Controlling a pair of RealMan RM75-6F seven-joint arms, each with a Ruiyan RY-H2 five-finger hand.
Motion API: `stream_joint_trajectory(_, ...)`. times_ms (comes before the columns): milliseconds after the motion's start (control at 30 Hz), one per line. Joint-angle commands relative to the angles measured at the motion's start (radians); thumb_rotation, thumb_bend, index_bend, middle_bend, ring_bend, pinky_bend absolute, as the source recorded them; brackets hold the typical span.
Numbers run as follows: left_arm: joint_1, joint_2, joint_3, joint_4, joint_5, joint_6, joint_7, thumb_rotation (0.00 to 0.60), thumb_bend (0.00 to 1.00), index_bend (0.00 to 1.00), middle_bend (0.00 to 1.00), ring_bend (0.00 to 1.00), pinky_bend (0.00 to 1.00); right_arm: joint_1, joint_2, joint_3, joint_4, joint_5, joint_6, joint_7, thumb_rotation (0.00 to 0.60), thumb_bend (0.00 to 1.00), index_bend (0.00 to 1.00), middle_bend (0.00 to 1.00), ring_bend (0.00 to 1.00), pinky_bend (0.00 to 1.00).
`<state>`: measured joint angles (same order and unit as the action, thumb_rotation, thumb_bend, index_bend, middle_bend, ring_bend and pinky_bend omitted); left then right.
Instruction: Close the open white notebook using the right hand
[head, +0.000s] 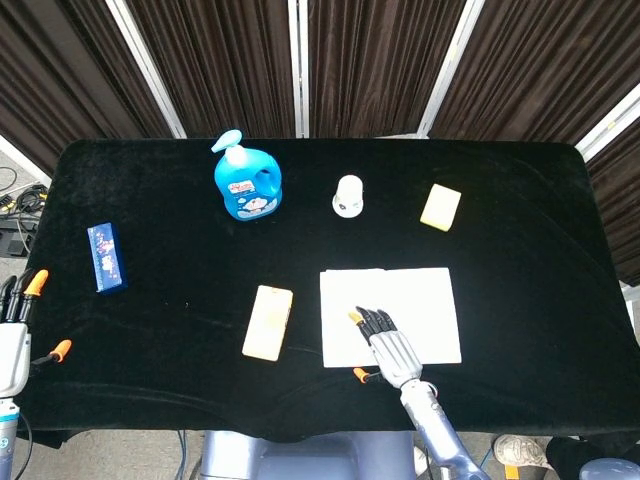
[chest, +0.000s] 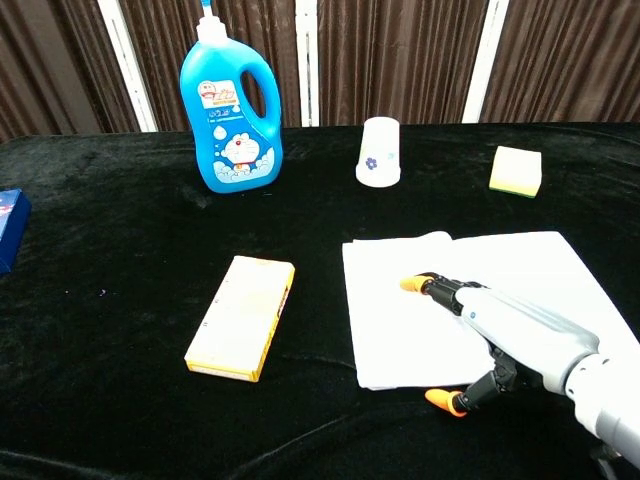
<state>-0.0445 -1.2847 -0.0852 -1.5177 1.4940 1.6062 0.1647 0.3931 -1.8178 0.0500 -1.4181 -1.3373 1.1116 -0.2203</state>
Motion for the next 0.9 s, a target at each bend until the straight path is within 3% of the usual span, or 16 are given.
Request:
stream_joint_trajectory(33, 0.000, -0.001, 0.000, 0.001, -0.001, -0.001, 0.002, 0.600, 0.02, 0.00, 0.00, 0.00, 0.00, -0.004, -0.014, 0.000, 0.026, -0.012, 0.016, 0.010, 0.600, 0.15, 0.00, 0.00, 0.00, 0.00)
stream_joint_trajectory(567, 0.002, -0.001, -0.002, -0.003, -0.002, 0.005, -0.009, 0.600, 0.02, 0.00, 0.00, 0.00, 0.00, -0.051, -0.135, -0.005, 0.219, -0.108, 0.170, 0.078, 0.600, 0.15, 0.00, 0.00, 0.00, 0.00)
stream_joint_trajectory(900, 0.001, -0.004, -0.002, -0.002, -0.002, 0.004, -0.009, 0.600, 0.02, 0.00, 0.00, 0.00, 0.00, -0.082, -0.167, 0.034, 0.205, -0.103, 0.233, 0.162, 0.600, 0.32, 0.00, 0.00, 0.00, 0.00)
